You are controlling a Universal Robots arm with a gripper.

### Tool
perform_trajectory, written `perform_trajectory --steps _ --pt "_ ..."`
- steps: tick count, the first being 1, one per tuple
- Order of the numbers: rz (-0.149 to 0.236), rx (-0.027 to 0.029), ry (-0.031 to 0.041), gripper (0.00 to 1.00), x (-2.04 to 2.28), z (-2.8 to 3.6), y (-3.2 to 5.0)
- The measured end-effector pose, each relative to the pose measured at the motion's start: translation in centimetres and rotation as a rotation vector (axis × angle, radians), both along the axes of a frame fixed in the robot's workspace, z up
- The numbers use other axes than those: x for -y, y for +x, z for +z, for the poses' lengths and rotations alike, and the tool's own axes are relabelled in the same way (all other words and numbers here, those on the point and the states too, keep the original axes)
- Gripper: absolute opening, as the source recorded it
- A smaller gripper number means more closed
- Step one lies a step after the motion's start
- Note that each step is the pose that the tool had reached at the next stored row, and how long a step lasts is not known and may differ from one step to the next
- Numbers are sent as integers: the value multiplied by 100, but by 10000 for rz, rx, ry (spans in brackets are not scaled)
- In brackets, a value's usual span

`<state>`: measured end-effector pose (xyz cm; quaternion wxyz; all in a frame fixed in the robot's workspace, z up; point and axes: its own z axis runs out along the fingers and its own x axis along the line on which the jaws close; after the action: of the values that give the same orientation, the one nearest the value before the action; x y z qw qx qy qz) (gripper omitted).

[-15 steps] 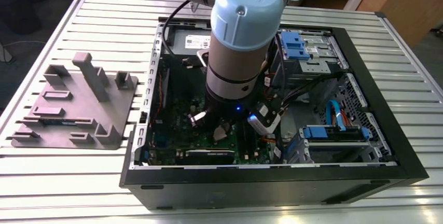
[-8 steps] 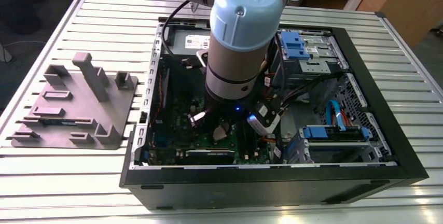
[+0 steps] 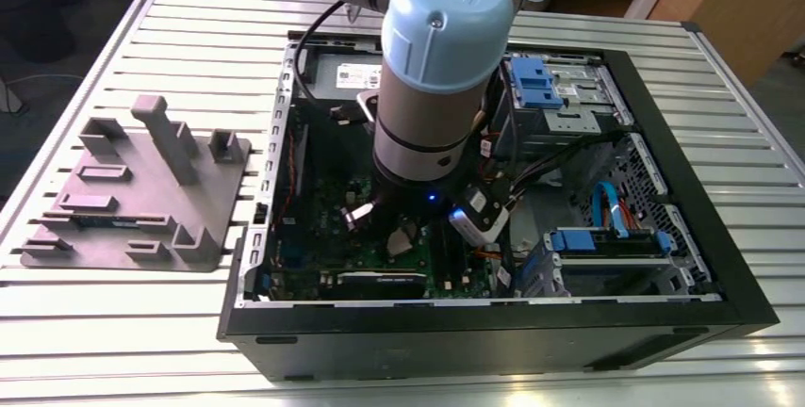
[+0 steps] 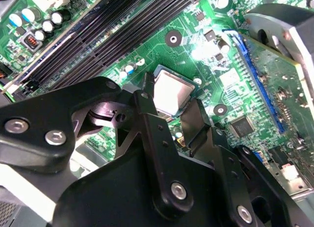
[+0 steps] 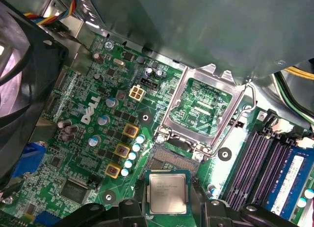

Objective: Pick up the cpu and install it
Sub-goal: 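Place the cpu into insertion slot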

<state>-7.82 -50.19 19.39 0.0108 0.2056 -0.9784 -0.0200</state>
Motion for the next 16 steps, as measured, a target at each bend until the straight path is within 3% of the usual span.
perform_trajectory --steps 8,10,11,16 --pt "0 0 -1 49 0 -2 0" --pt "0 0 -1 47 0 -2 0" --pt "0 0 -1 41 0 -3 0" --pt "1 -1 -4 41 0 -2 0"
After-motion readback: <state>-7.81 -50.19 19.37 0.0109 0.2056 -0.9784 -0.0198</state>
